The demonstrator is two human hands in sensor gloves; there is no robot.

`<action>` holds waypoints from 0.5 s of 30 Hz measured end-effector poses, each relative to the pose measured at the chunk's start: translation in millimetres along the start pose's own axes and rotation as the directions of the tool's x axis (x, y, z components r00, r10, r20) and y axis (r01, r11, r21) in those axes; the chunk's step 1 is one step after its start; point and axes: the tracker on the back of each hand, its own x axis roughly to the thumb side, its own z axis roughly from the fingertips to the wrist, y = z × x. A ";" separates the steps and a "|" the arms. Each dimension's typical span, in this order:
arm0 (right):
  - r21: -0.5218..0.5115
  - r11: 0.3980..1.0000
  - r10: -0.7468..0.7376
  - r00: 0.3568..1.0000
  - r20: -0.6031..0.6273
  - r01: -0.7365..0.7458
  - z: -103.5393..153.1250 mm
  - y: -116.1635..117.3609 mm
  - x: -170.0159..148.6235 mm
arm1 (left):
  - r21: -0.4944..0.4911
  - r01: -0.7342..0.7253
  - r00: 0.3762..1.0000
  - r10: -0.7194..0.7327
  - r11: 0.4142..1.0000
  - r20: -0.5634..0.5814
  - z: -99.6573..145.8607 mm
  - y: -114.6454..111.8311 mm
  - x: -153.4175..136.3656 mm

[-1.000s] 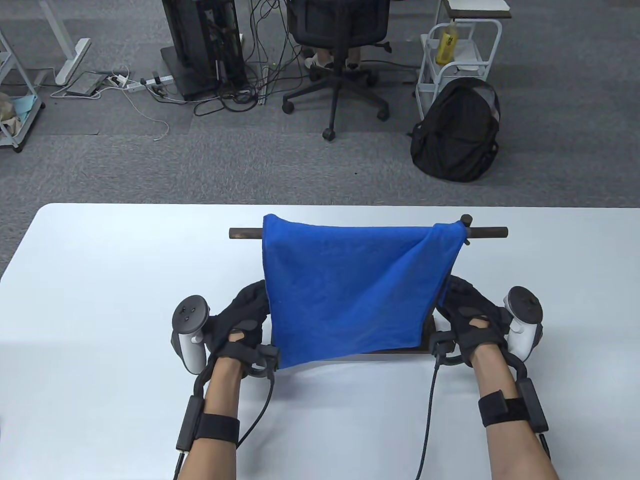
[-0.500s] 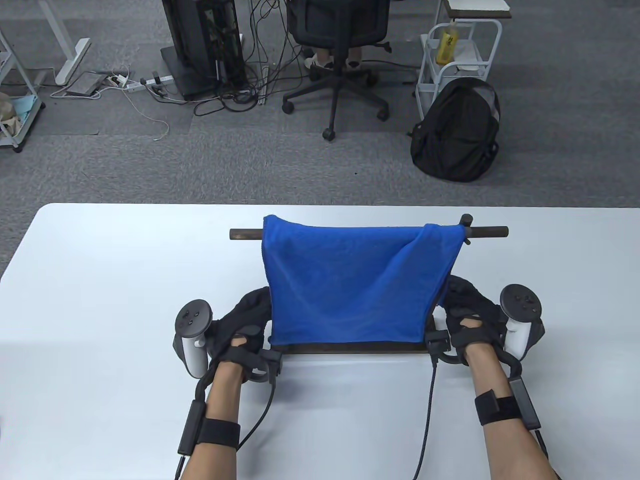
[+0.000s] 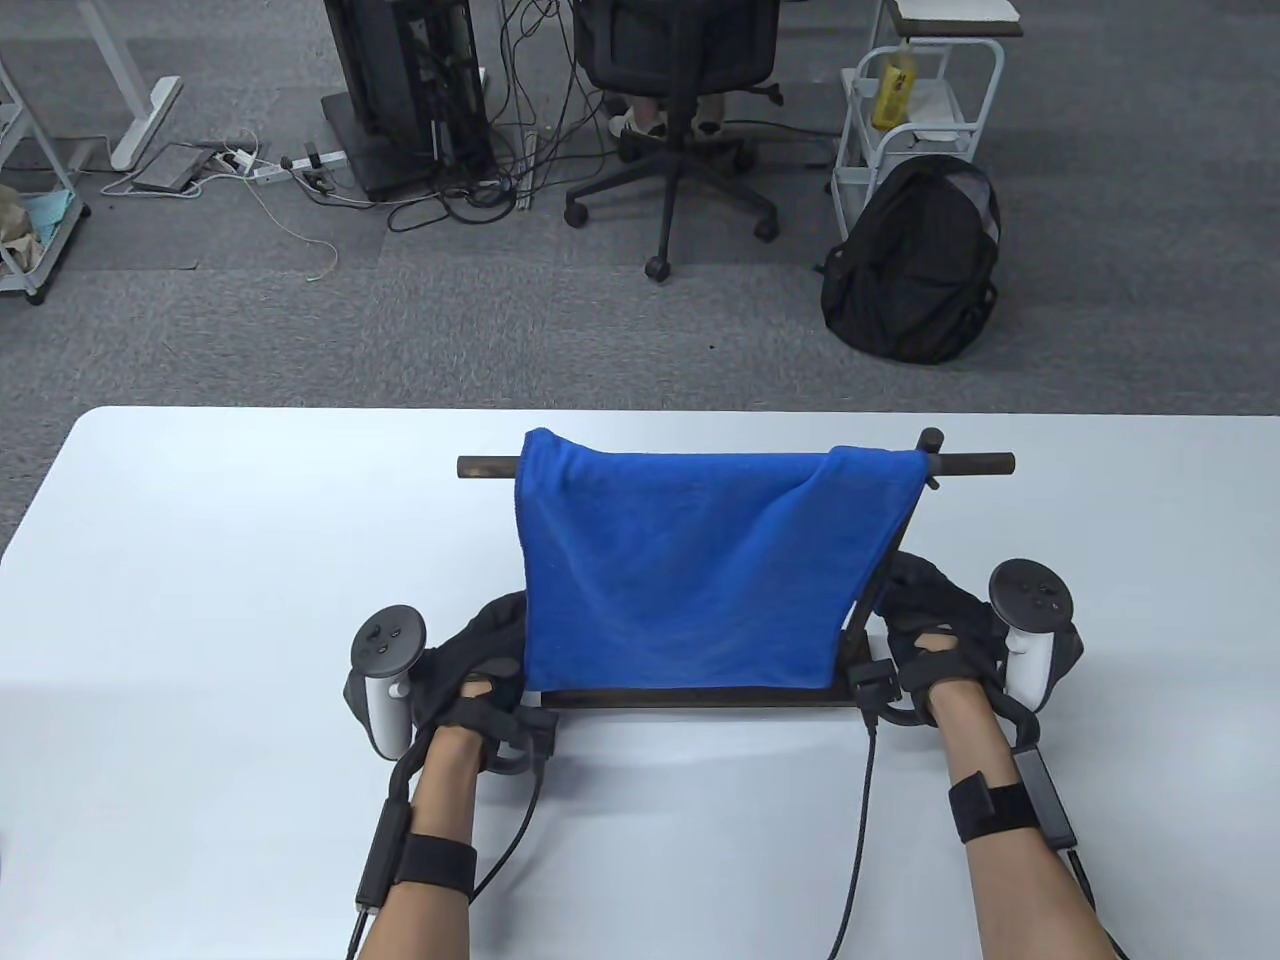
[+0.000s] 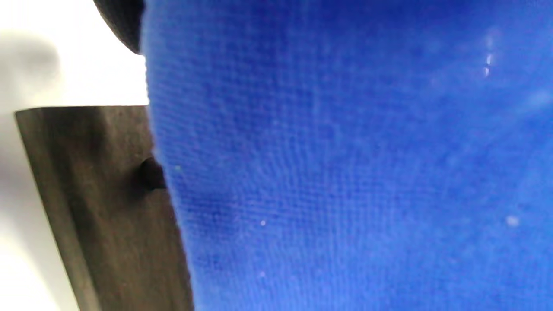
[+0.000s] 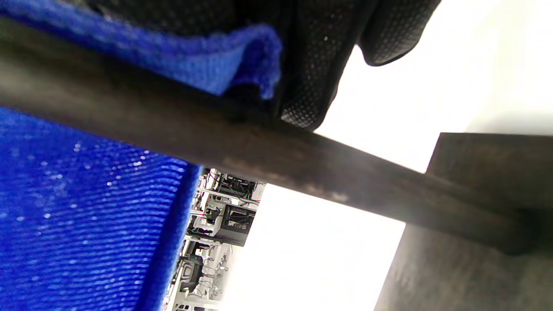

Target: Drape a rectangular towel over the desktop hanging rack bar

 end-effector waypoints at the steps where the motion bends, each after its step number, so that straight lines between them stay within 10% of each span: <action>1: -0.007 1.000 0.014 1.000 0.003 -0.014 -0.2 0.0 -0.4 | 0.005 0.009 1.000 -0.009 1.000 0.007 0.3 0.3 0.8; 15: -0.042 0.986 0.162 0.986 0.024 -0.161 -1.0 7.7 -3.4 | -0.010 -0.050 0.999 0.050 0.999 0.009 0.3 3.7 -5.2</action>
